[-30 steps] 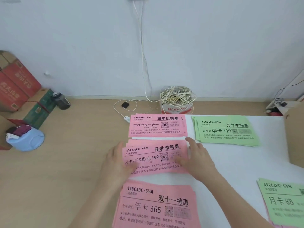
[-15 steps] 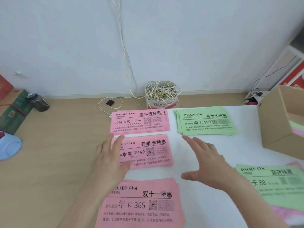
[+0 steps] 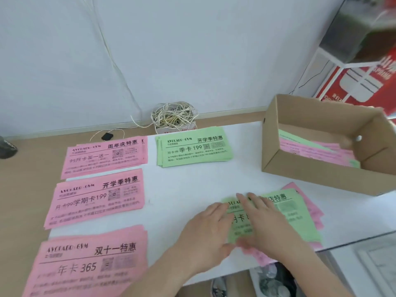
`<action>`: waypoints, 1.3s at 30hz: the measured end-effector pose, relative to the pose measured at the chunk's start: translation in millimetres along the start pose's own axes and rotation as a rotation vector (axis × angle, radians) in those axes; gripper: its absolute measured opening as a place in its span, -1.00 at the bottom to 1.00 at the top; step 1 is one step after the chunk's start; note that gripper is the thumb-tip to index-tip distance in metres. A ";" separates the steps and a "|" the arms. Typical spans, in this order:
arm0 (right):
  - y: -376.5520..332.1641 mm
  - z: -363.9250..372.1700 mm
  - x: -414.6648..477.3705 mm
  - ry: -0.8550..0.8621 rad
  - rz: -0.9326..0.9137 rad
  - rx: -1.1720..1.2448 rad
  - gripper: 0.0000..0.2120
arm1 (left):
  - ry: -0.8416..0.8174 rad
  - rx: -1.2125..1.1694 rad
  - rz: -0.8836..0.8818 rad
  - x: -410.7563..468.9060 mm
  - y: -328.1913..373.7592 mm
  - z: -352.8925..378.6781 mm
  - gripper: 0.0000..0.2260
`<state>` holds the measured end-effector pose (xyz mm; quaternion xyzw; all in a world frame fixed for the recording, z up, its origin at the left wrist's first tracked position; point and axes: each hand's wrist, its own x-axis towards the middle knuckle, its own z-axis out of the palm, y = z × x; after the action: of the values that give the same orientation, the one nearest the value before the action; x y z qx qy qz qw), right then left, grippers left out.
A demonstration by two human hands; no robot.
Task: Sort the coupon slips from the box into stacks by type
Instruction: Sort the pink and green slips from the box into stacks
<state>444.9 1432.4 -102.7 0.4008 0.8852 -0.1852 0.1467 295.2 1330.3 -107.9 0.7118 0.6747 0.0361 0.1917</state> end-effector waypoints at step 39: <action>125.8 -23.9 -36.8 0.240 0.364 1.326 -0.72 | -0.221 0.022 -0.120 40.8 37.3 -25.8 -0.42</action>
<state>561.8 1495.7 -92.8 0.5653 0.5144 -0.6133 -0.1990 326.0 1375.2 -80.5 0.6718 0.6913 -0.0613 0.2589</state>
